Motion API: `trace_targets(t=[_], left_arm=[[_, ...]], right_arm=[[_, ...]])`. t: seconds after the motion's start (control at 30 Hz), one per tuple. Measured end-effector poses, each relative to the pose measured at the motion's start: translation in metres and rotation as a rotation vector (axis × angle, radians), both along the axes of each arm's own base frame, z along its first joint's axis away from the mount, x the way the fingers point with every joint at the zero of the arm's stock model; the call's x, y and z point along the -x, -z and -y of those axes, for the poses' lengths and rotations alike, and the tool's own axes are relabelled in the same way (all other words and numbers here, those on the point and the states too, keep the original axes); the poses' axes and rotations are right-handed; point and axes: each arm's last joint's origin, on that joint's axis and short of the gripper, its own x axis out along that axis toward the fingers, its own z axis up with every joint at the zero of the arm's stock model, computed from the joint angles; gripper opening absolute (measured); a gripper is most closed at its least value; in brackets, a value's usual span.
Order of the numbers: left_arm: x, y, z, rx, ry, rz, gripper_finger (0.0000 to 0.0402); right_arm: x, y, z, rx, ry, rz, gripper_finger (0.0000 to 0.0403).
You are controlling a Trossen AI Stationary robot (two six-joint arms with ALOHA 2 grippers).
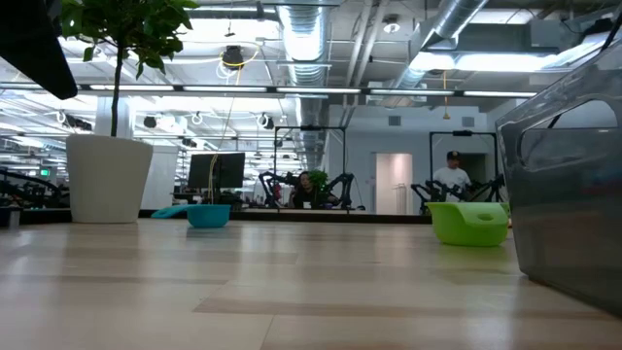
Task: Nest measuring cups in basket
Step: Stack the yellow measuring cup on top of the blue measuring cup in the black bin
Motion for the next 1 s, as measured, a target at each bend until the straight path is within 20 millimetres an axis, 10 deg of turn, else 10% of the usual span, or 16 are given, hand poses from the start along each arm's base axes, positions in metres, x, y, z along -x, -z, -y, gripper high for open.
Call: trace_targets(t=[1.0], left_arm=[[-0.004,-0.001,-0.004,-0.045,-0.008,0.034,0.0000]], right_arm=[[-0.031,-0.008,0.026,-0.021,0.187,0.025,0.0086]])
